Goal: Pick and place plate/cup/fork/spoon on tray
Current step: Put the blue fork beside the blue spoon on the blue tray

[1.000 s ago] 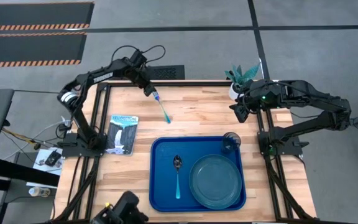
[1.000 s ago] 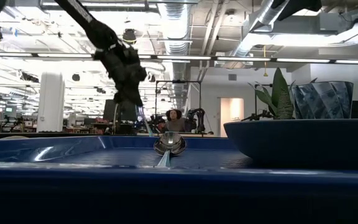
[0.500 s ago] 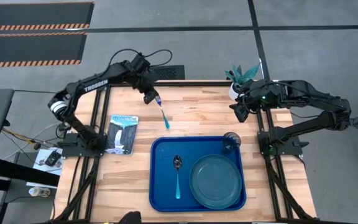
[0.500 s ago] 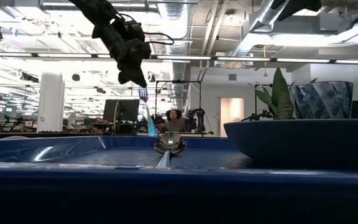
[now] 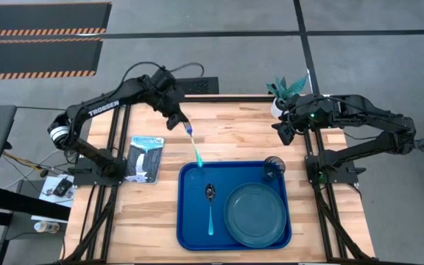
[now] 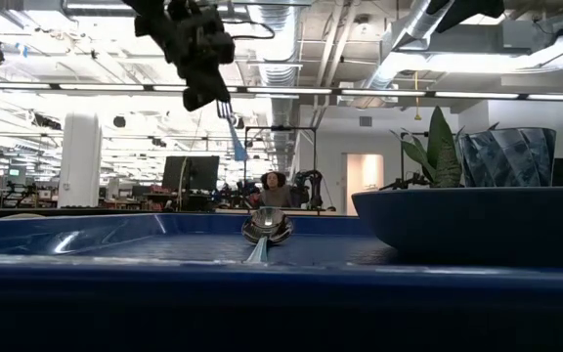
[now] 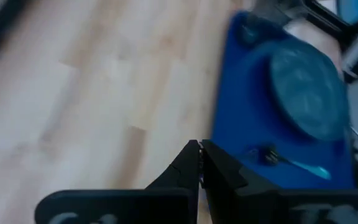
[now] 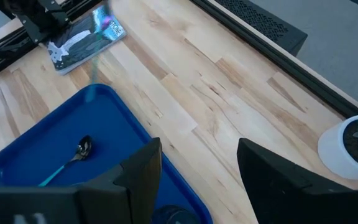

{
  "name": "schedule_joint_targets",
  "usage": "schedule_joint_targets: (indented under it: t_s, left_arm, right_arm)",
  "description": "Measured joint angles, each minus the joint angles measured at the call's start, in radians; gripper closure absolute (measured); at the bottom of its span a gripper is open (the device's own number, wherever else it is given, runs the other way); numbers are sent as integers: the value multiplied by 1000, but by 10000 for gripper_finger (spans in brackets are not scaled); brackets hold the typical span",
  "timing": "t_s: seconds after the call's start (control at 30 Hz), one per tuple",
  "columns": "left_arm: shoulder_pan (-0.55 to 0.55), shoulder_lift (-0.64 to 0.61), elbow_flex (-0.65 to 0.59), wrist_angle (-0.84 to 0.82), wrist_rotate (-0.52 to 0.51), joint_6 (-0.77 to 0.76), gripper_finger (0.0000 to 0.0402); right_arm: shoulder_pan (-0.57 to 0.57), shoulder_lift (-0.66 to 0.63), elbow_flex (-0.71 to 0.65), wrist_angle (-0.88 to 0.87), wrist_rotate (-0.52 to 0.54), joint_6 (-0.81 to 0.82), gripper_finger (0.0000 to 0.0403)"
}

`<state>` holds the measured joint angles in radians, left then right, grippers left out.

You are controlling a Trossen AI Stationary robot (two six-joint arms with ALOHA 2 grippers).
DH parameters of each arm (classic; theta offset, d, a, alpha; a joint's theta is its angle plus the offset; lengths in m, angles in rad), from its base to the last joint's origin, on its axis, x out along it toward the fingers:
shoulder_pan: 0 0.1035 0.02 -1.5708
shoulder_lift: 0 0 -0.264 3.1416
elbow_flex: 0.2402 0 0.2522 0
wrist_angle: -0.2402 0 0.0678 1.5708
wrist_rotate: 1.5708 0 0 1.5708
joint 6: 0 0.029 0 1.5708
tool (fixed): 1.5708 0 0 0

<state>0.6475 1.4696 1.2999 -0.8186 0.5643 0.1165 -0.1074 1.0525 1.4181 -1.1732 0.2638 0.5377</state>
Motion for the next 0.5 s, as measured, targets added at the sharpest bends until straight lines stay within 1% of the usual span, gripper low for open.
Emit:
schedule_joint_targets:
  t_s: [0.1, 0.2, 0.37, 0.5]
  left_arm:
    - [-83, -6, 0, -42, 5, -23, 401]
    - [-191, -6, -2, -65, -4, -36, 401]
    - [-370, -5, -60, -4, -53, -132, 401]
    - [-487, -4, -139, 142, -63, -244, 401]
  right_arm:
    - [0, 0, 0, 0, 0, 0, 171]
    - [0, 0, 0, 0, 0, 0, 171]
    - [0, 0, 0, 0, 0, -1, 171]
    - [0, 0, 0, 0, 0, -18, 171]
